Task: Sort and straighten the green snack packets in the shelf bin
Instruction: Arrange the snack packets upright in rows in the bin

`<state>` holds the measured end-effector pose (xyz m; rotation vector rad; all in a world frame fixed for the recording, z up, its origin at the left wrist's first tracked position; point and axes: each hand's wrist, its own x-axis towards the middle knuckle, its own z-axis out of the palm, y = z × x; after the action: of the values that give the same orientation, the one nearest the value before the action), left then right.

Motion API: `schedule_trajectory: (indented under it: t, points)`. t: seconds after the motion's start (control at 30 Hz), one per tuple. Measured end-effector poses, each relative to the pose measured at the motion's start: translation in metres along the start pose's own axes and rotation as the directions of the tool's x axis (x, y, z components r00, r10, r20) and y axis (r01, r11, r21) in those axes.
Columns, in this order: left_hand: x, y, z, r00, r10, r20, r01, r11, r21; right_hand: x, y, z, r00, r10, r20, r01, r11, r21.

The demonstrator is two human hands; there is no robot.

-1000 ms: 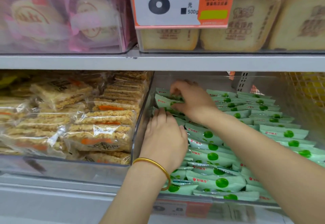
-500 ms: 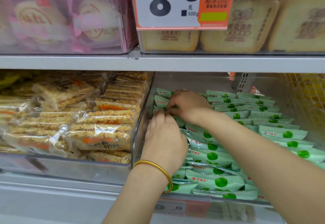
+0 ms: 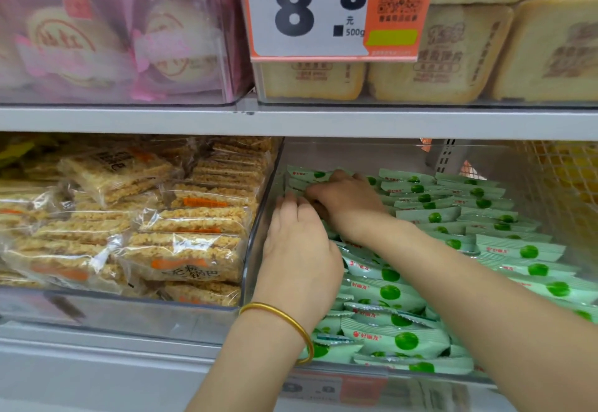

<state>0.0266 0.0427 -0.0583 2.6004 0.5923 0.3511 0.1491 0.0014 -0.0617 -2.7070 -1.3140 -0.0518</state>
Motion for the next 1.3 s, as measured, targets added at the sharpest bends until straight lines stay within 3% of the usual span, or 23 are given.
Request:
schedule_trajectory:
  t: [0.1,0.2,0.37,0.53,0.73,0.9,1.03,1.17,1.3]
  points:
    - [0.003,0.001,0.004,1.000,-0.004,0.023,0.004,0.999,0.035,-0.001,0.005,-0.004,0.999,-0.033,0.021,0.030,0.993,0.116]
    - [0.010,0.001,0.010,1.000,0.021,0.012,-0.022,0.994,0.105,-0.005,0.019,-0.013,0.992,0.045,-0.118,-0.003,0.943,0.331]
    - [0.031,-0.004,0.017,0.994,0.108,0.028,-0.112,0.966,0.235,-0.008,0.033,-0.017,0.982,0.098,-0.164,-0.062,0.976,0.211]
    - [0.040,-0.006,0.021,0.985,0.105,0.141,-0.144,0.941,0.306,0.011,0.028,-0.011,0.960,0.163,-0.228,-0.103,0.962,0.253]
    - [0.039,-0.006,0.021,0.986,0.078,0.151,-0.121,0.945,0.305,0.027,0.016,0.007,0.936,0.237,-0.260,-0.248,0.969,-0.010]
    - [0.037,-0.007,0.019,0.985,0.074,0.158,-0.117,0.952,0.282,0.031,0.018,0.007,0.921,0.279,-0.272,-0.220,0.948,0.229]
    - [0.038,-0.007,0.021,0.989,0.073,0.129,-0.102,0.968,0.231,0.021,0.017,-0.016,0.923,0.323,-0.209,-0.118,0.754,0.646]
    - [0.032,-0.003,0.013,0.970,0.082,-0.230,-0.111,0.987,-0.116,-0.002,0.014,-0.043,0.905,0.360,-0.227,-0.066,0.645,0.761]
    - [0.010,0.002,-0.003,0.862,0.175,-0.476,-0.288,0.941,-0.175,-0.041,0.014,-0.050,0.869,0.459,-0.187,0.038,0.314,0.949]
